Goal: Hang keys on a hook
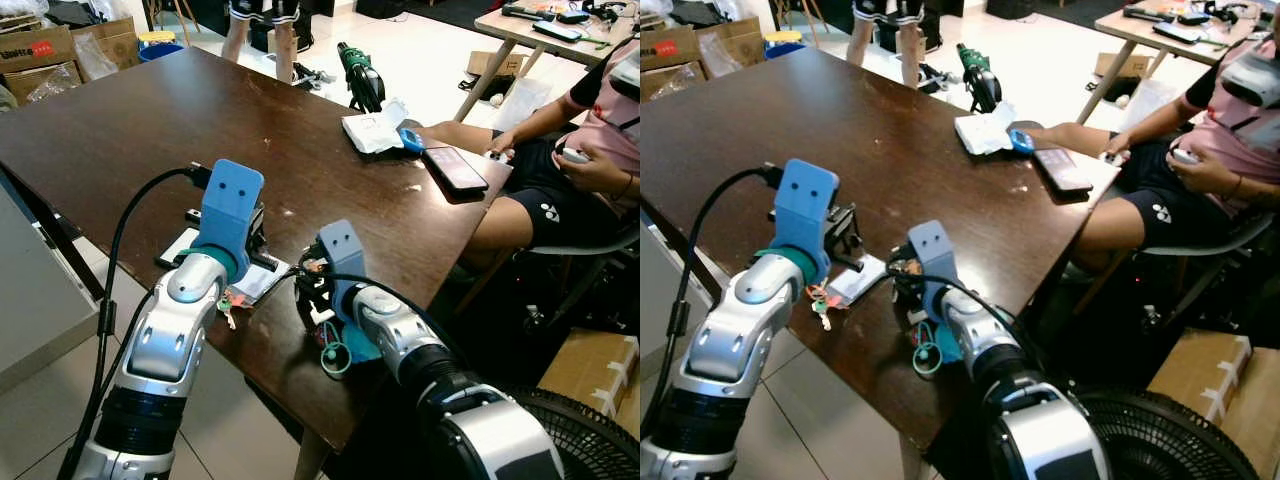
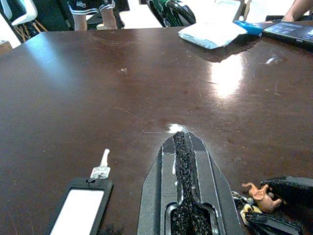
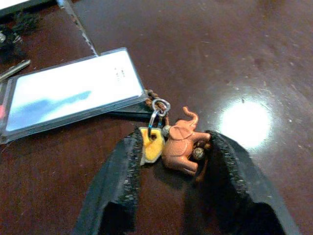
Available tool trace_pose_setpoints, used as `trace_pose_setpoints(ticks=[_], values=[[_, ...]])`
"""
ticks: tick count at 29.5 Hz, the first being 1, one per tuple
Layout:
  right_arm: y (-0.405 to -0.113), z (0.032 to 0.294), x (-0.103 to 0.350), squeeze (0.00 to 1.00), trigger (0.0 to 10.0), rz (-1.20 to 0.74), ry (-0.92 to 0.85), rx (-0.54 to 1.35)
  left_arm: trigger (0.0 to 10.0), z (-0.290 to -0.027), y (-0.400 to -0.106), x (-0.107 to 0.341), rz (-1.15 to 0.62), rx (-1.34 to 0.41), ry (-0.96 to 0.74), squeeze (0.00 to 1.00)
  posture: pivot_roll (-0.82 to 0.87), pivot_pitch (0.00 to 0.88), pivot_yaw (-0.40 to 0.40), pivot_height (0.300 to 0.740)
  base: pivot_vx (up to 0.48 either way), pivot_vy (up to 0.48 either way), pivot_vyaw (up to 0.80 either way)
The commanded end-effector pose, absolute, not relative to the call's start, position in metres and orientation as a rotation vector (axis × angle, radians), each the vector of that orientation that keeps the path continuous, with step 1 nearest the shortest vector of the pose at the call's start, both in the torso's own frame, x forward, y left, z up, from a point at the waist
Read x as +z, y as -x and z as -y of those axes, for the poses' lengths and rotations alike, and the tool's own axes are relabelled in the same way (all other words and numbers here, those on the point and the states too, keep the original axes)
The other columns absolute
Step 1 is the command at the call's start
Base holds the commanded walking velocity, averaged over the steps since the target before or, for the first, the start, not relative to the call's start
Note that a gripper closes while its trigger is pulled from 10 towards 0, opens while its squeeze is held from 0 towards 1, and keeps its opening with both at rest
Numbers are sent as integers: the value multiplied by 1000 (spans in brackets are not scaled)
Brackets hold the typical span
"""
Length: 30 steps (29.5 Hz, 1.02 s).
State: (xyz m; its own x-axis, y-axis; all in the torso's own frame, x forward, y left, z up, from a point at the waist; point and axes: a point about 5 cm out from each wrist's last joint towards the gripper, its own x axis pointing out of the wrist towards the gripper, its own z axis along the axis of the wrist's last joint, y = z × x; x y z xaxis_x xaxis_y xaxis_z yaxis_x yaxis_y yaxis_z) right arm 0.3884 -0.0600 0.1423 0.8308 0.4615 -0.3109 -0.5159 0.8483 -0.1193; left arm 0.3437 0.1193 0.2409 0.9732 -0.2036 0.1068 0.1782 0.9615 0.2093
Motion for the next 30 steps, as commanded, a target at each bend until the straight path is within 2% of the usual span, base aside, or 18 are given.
trace_pose_setpoints(ticks=[1, 3, 4, 5, 6, 7, 9, 10, 13, 15, 18, 25, 30], values=[[-381, 63, 122, 0, 2000, -371, 220, 526, 10000, -120, -344, 238, 120, -196, -196, 0, 110, 137, 56, 740, 0, 0, 0], [-381, 63, 122, 0, 2118, -370, 220, 526, 10000, -120, -344, 238, 121, -195, -197, 0, 109, 137, 56, 740, 0, 0, 0], [-382, 63, 123, 0, 3765, -364, 217, 528, 10000, -121, -344, 238, 121, -193, -197, 0, 107, 137, 57, 740, 0, 0, 0], [-382, 63, 124, 0, 1922, -358, 214, 531, 10000, -121, -344, 238, 122, -193, -197, 0, 107, 137, 58, 740, 0, 0, 0], [-382, 63, 124, 0, 1922, -358, 214, 531, 10000, -121, -344, 238, 122, -193, -197, 0, 107, 137, 58, 740, 0, 0, 0], [-382, 63, 124, 0, 78, -352, 212, 533, 10000, -121, -344, 238, 122, -194, -198, 0, 107, 137, 58, 740, 0, 0, 0], [-382, 63, 125, 0, 78, -349, 211, 534, 10000, -121, -344, 238, 121, -194, -198, 0, 107, 137, 58, 740, 0, 0, 0], [-383, 63, 126, 0, 9686, -336, 209, 532, 10000, -121, -344, 238, 121, -195, -198, 0, 108, 137, 59, 740, 0, 0, 0], [-385, 62, 131, 0, 10000, -309, 198, 527, 10000, -121, -344, 238, 120, -194, -198, 0, 108, 137, 59, 740, 0, 0, 0], [-390, 61, 147, 0, 10000, -212, 175, 538, 10000, -121, -344, 238, 119, -193, -198, 0, 108, 137, 60, 740, 0, 0, 0], [-390, 61, 147, 0, 10000, -212, 175, 538, 10000, -121, -344, 238, 119, -193, -198, 0, 108, 137, 60, 740, 0, 0, 0], [-390, 64, 204, 0, 10000, 150, 134, 608, 10000, -124, -344, 244, 152, -168, -185, 0, 91, 115, 66, 740, 0, 0, 0], [-386, 71, 216, 0, 10000, 228, 111, 611, 10000, -126, -346, 249, 171, -150, -177, 0, 84, 95, 69, 740, 0, 0, 0]])
